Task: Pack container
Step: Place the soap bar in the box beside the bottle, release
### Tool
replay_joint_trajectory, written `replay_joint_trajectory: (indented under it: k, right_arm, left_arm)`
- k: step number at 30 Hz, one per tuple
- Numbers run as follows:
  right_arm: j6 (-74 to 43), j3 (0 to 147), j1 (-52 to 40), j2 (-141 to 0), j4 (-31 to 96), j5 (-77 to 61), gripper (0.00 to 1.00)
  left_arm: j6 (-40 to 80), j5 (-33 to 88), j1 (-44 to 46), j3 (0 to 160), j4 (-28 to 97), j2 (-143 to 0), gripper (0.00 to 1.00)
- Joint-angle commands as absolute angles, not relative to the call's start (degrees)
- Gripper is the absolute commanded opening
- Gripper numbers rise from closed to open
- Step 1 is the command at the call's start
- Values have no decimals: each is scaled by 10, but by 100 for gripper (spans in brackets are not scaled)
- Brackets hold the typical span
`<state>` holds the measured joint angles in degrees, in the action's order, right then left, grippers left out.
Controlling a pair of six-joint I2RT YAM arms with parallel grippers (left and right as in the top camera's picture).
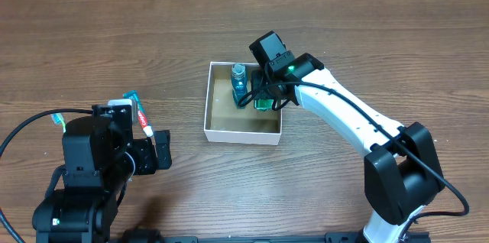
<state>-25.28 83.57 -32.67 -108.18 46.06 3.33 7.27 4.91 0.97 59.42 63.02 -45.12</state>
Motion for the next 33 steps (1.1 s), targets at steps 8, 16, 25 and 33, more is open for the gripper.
replay_joint_trajectory:
  k: [8, 16, 25, 33]
  right_arm:
    - [-258, 843, -327, -1091, 455, 48, 65]
    - [-258, 843, -328, -1091, 453, 49, 62]
    - [-251, 918, -328, -1007, 517, 116, 65]
    - [-256, 927, -231, -884, 597, 129, 100]
  left_arm:
    - [64, 45, 4, 608, 630, -451, 100]
    - [64, 45, 4, 608, 632, -451, 100]
    - [64, 45, 4, 608, 632, -451, 100]
    - [64, 45, 4, 608, 628, -451, 100]
